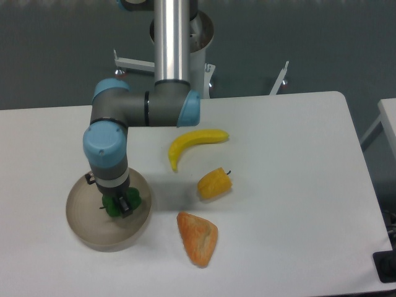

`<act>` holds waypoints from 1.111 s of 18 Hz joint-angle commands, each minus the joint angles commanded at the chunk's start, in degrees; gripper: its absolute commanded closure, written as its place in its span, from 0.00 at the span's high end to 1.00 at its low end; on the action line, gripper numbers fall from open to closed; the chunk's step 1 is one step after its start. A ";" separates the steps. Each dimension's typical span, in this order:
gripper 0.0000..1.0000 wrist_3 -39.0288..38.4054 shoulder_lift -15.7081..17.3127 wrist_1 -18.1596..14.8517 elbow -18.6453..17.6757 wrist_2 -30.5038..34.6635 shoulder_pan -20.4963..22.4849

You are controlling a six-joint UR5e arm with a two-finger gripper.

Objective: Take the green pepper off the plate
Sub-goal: 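Close the gripper around the green pepper on the plate, then lift the green pepper off the plate and carry it up and away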

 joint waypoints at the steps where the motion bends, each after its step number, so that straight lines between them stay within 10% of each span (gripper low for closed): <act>1: 0.10 0.09 1.58 -0.18 -0.35 0.00 1.58; 8: 0.09 1.49 5.73 -3.77 -0.97 -0.52 11.42; 15: 0.09 23.00 6.26 -13.88 0.70 4.81 21.80; 20: 0.10 31.62 2.75 -12.58 2.01 7.74 24.35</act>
